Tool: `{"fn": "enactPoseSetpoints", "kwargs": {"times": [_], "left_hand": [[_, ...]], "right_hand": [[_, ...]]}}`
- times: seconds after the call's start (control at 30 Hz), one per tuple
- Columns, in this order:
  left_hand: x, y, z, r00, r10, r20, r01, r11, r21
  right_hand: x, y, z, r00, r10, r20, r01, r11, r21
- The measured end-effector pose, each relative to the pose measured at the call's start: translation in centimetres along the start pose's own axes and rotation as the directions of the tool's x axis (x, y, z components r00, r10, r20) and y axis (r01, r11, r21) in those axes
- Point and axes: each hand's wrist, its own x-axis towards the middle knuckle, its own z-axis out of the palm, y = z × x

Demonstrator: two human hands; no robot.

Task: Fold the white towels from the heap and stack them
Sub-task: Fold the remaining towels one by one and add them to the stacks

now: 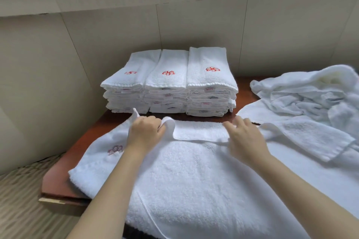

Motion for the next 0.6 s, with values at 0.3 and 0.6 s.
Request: {"fn": "enactPoseSetpoints", "kwargs": {"times": [0.3,0.6], "left_hand": [[-2.2,-3.5,-1.4,0.776,-0.42,0.471,0.286,0.899,0.331],[-3.4,-7.4,-4.3,0.8,-0.553,-0.233,0.592,0.792,0.153]], "right_hand": [[0.4,-4.8,1.1,0.988,-0.137,0.067,0.131,0.987,0.094],[0.6,-6.1,1.7,0.997,-0.074,-0.037,0.081,0.969,0.235]]}}
